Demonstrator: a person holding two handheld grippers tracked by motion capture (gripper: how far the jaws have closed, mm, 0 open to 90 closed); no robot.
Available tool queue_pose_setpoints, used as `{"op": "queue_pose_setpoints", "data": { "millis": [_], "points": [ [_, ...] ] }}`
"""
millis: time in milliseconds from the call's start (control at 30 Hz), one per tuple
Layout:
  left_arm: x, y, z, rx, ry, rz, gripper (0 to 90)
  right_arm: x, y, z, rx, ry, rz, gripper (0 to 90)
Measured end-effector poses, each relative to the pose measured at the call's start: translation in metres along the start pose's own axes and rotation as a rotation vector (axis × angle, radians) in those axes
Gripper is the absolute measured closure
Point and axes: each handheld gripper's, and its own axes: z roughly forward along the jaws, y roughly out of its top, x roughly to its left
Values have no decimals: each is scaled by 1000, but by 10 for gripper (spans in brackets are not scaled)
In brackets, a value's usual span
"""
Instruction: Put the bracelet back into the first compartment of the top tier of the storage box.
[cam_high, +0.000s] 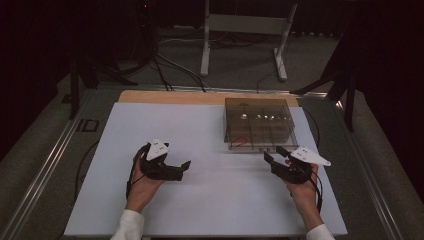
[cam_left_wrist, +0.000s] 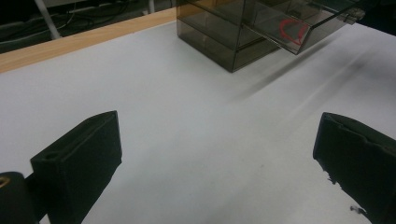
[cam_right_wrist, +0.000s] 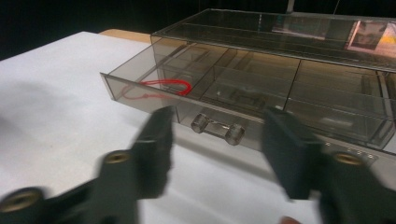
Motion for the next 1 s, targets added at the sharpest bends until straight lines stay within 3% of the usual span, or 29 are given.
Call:
{"op": "queue_pose_setpoints", "data": {
  "millis": [133, 367, 1000],
  "points": [
    [0, -1, 1, 5, -1, 0, 27, 0, -2, 1, 4, -14, -8, 661],
    [-2, -1, 3, 8, -4, 4, 27, -1, -5, 4, 26, -49, -2, 893],
    [-3, -1, 3, 9, -8, 8, 27, -3, -11, 15, 63, -120, -34, 900]
  ]
}}
